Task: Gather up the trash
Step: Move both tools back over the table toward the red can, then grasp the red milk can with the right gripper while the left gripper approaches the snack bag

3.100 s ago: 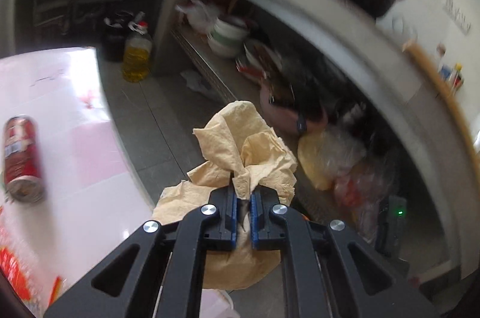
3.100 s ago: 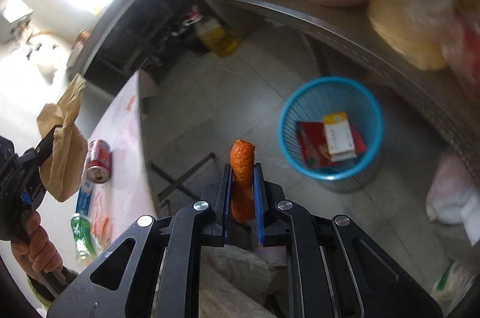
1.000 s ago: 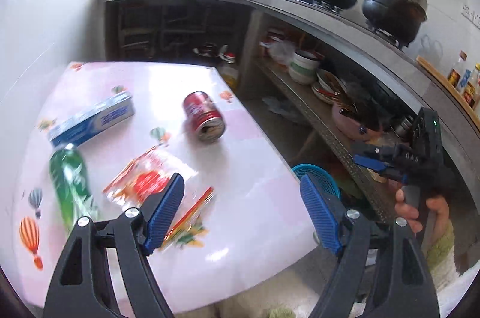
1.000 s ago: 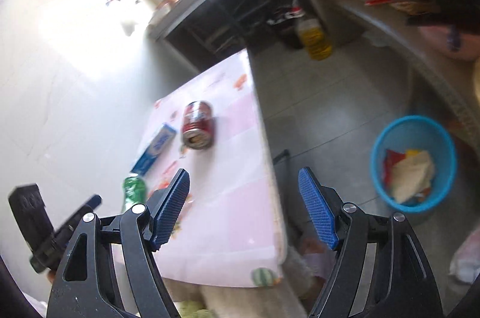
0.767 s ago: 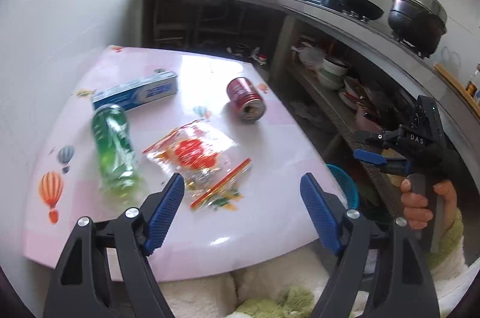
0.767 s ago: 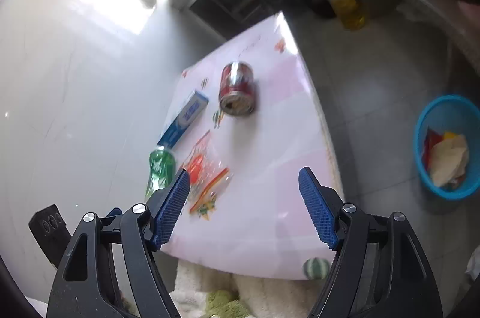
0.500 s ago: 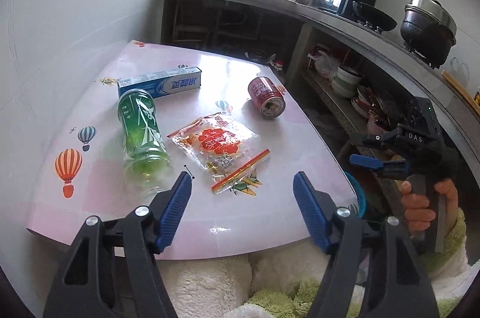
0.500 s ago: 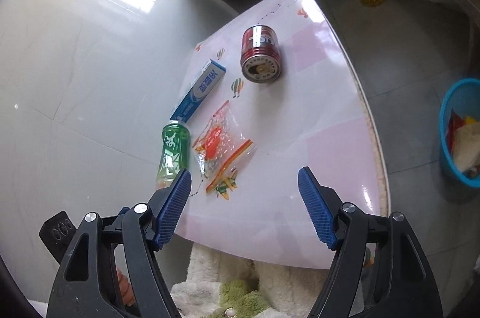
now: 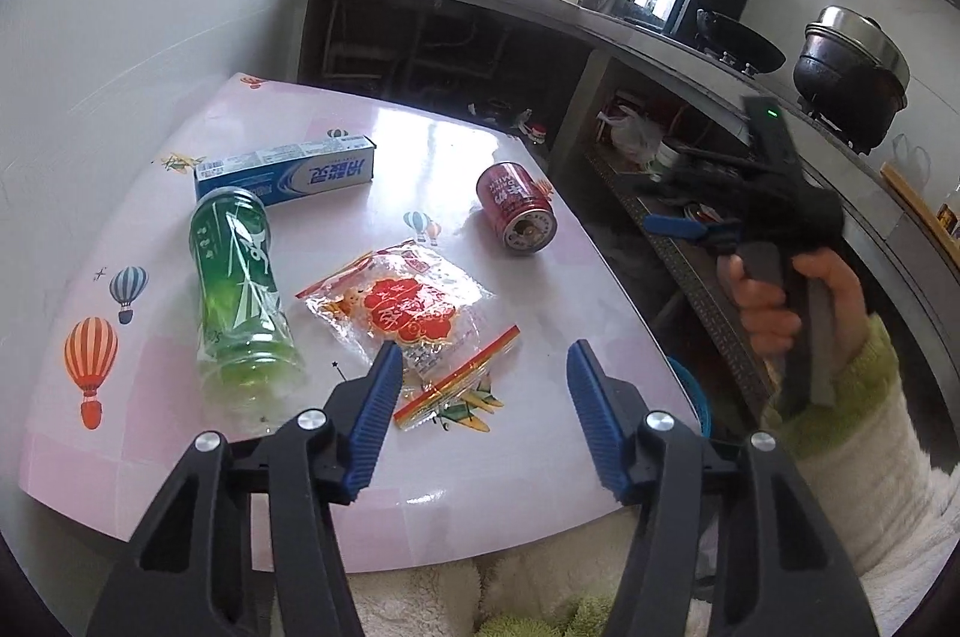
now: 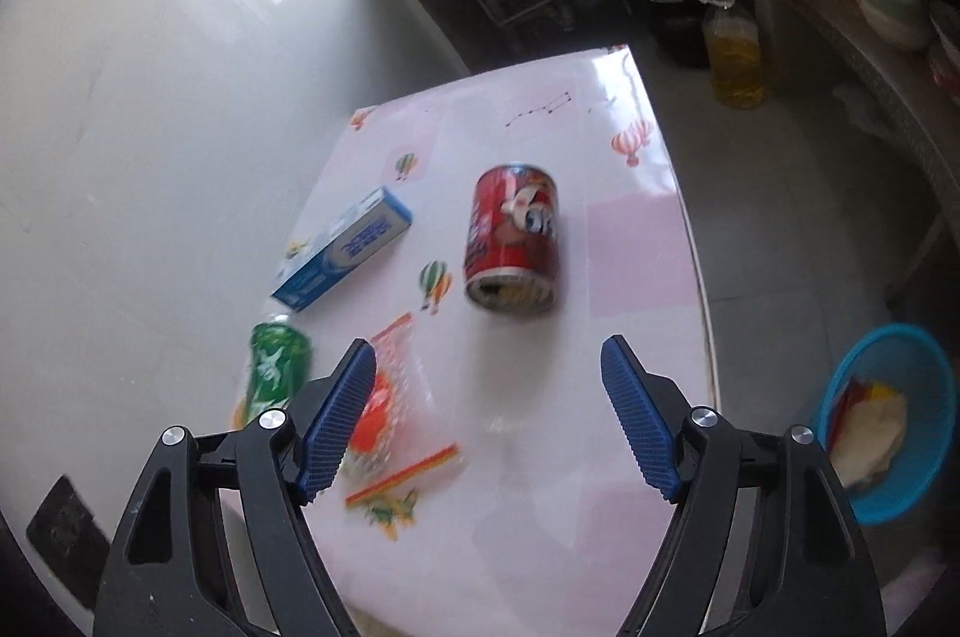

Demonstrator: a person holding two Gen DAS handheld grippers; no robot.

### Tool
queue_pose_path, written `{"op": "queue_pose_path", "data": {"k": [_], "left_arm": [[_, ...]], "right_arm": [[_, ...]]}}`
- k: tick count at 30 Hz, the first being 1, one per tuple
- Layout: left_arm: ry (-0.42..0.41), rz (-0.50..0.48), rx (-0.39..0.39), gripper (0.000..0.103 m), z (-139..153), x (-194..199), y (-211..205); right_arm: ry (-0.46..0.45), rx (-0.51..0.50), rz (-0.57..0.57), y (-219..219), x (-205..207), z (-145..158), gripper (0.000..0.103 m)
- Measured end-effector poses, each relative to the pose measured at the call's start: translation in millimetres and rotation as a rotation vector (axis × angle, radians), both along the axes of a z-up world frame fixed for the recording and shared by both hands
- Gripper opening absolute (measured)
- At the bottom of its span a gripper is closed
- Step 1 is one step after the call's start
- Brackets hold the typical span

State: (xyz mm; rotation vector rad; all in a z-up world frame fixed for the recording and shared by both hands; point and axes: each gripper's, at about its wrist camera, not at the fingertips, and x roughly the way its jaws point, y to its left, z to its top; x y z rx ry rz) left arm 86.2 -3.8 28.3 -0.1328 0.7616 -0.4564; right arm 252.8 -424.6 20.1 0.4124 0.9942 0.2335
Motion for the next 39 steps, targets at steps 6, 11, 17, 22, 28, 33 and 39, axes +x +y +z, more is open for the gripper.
{"op": "queue_pose_path", "data": {"k": [6, 11, 17, 22, 28, 33, 39], "left_arm": [[0.028, 0.021, 0.032, 0.055, -12, 18, -2], [0.069, 0.022, 0.025, 0.055, -27, 26, -3], [0.015, -0.025, 0.106, 0.055, -37, 26, -23], [0.008, -0.102, 0.220, 0.061, -48, 29, -45], [-0.040, -0.143, 0.370, 0.065, -63, 36, -72], [-0.074, -0.189, 0.473, 0.069, -77, 48, -89], [-0.036, -0.173, 0.563, 0.069, -100, 63, -97]], "right_arm": [[0.113, -0.017, -0.001, 7, 51, -38, 0.075], [0.108, -0.058, -0.005, 31, 47, -64, 0.075], [0.043, -0.147, -0.036, 38, 47, -76, 0.065], [0.030, -0.211, -0.044, 39, 41, -71, 0.062], [0.016, -0.268, -0.071, 23, 6, -54, 0.062], [-0.006, -0.291, -0.076, 16, -38, -30, 0.062], [0.011, -0.308, -0.066, 20, -81, -21, 0.062]]}}
